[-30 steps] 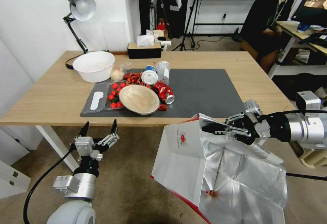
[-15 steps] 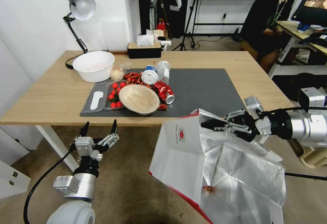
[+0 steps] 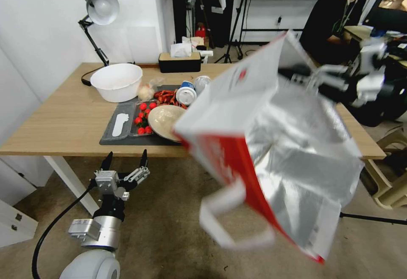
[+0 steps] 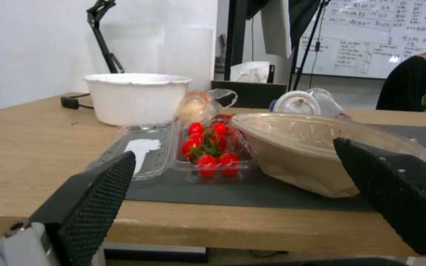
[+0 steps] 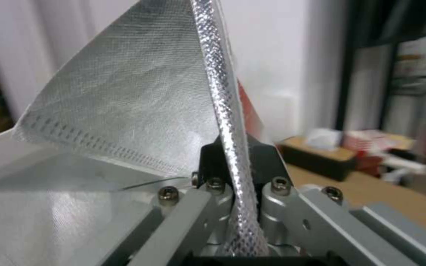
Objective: Pick up the food delivery bag from the floor and place it on the table.
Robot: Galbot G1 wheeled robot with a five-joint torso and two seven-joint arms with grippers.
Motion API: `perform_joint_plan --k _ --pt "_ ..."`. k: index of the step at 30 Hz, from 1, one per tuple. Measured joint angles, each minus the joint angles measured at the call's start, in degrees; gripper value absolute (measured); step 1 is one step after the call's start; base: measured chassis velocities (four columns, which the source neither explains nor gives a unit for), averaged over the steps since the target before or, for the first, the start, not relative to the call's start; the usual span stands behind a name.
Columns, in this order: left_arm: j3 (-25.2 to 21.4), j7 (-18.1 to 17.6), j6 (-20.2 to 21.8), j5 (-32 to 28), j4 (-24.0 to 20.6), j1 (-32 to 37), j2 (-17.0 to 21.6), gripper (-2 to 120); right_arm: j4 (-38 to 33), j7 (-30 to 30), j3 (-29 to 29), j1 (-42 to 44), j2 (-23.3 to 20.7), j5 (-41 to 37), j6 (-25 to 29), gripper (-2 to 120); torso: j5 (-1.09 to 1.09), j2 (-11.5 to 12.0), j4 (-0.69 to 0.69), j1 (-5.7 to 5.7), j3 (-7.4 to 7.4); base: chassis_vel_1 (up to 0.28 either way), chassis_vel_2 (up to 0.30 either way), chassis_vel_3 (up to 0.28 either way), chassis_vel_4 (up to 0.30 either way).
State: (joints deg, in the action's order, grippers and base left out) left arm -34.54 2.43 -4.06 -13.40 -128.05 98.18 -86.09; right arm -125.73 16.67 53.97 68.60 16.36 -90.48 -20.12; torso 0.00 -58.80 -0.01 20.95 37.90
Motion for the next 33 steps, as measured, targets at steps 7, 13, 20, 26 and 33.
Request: perform_joint_plan --k 7,13,20,26,33 --pt "-0.1 0.0 -0.2 0.0 0.0 0.1 0.1 100 -0.2 -13.6 -3.9 -4.1 4.3 -1.1 3.4 0 0.00 0.1 0.00 -0.02 -0.03 0.000 0.000 0.000 0.000" --pt "0.0 0.1 -0.2 0.1 0.0 0.1 -0.1 100 0.4 -16.5 -6.5 -2.9 7.4 1.5 5.1 0 0.00 0.1 -0.01 -0.04 -0.05 0.000 0.000 0.000 0.000" --pt "0.0 0.2 -0.2 0.2 0.0 0.1 -0.2 100 1.1 -19.3 -7.7 -2.6 10.4 2.4 5.6 0 0.00 0.1 0.00 -0.05 -0.06 0.000 0.000 0.000 0.000" --pt "0.2 0.3 -0.5 0.6 0.6 0.1 -0.4 100 4.3 -21.7 -8.8 -2.5 12.6 4.3 5.9 0 0.00 0.1 0.00 -0.05 -0.07 0.000 0.000 0.000 0.000" --pt "0.3 0.4 -0.6 0.6 0.9 -0.1 -0.4 100 6.8 -22.6 -9.5 -2.7 13.3 5.8 5.9 0 0.00 0.1 0.00 -0.06 -0.08 0.000 0.000 0.000 0.000"
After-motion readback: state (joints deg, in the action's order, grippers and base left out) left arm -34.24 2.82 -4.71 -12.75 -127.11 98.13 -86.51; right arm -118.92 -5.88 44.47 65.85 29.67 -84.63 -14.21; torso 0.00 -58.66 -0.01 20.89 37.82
